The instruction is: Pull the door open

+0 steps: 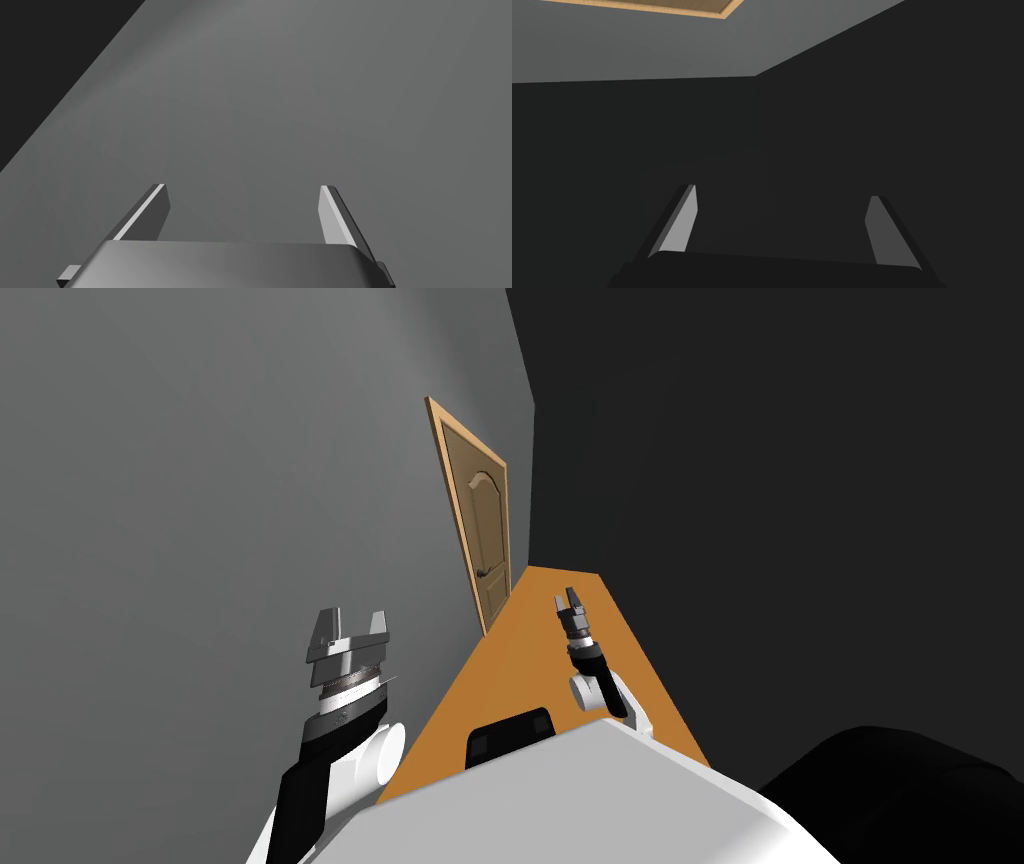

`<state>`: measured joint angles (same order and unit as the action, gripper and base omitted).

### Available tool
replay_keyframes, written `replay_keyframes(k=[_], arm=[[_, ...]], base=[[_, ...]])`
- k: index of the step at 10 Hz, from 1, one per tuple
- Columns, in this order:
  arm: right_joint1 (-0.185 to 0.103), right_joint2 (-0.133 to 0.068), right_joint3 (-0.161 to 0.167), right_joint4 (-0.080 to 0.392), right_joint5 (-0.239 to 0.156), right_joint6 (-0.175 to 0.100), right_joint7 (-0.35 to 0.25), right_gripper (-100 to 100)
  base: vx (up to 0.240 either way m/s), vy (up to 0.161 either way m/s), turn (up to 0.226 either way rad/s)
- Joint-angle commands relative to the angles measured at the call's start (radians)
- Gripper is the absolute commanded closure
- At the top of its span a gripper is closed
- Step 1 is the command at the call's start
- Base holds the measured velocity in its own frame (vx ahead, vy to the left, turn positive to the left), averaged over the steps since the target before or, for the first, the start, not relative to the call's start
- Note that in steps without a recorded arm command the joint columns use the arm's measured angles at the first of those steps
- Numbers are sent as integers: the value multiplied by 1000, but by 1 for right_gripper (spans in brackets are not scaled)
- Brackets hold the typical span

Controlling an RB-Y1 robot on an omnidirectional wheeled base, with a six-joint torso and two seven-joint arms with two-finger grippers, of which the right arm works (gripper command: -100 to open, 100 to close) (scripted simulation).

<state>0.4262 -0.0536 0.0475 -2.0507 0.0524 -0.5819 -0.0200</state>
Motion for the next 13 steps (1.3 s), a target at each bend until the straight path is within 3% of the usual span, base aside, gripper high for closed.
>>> replay_keyframes(k=[1,13], arm=[[-12,-7,3,28,-3,-2,-3,-100],[-141,-59,19,293,-30,-31,-27,-100]], base=[[99,-47,104],[90,-55,134]])
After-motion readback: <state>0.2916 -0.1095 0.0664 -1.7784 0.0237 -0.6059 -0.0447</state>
